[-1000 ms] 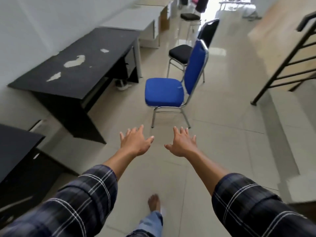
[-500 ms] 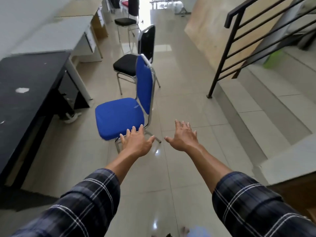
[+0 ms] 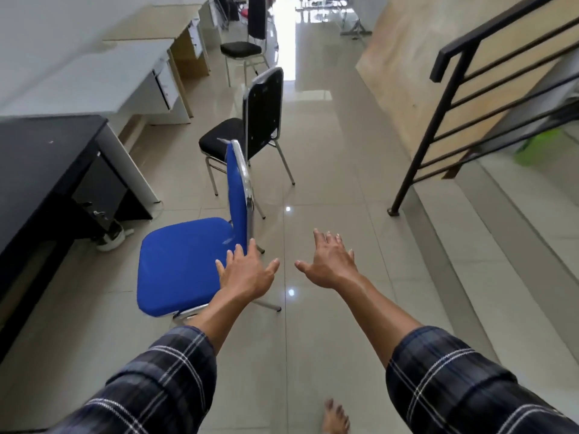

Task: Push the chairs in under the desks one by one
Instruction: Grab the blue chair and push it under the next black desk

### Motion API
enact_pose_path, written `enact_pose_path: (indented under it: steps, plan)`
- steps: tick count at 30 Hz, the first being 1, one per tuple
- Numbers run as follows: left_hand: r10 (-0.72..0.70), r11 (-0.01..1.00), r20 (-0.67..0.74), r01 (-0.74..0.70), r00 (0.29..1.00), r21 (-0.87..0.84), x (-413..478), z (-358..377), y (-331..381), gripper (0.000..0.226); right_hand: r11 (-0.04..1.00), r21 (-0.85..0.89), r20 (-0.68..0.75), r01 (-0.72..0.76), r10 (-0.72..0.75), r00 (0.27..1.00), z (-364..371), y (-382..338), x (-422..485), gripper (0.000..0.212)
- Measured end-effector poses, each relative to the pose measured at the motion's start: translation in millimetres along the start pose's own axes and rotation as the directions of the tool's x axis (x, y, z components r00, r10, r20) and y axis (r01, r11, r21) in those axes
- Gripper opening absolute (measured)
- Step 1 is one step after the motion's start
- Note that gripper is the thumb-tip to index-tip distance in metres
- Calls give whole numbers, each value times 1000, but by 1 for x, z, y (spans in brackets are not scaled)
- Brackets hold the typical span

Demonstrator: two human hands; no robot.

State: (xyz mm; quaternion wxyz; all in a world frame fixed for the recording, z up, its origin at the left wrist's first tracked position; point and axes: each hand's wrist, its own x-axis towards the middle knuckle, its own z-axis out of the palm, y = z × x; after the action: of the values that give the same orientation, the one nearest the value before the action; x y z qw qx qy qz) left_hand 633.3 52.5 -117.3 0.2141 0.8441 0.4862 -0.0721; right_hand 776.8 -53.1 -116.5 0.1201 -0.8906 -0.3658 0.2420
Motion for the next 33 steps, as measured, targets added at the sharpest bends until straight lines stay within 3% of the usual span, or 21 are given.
enact_pose_path:
  steps: [5, 11, 17, 23, 29, 33]
  plan:
    - [-116, 988, -76, 108, 990, -109, 48, -1, 34, 90, 996, -21, 51, 84, -83, 995, -37, -1, 81, 92]
    - [-174, 976, -298, 125, 939, -176, 132, -29, 46, 91, 972, -18, 70, 234, -232, 970, -54, -48, 167, 80]
    - [-231, 957, -318, 156, 920, -244, 232, -51, 49, 73, 946, -29, 120, 322, -317, 941, -69, -93, 262, 75]
    - [-275, 925, -289, 171, 917, -338, 265, -47, 47, 61, 927, 16, 169, 374, -371, 913, -66, -123, 334, 75]
    - [-483, 797, -189, 340, 855, -499, 298, -63, 39, 54, 867, 107, 205, 487, -499, 842, -45, -176, 387, 80]
    - [-693, 604, -118, 485, 711, -632, 314, -59, 38, 56, 874, 213, 254, 438, -482, 838, -33, -198, 405, 87]
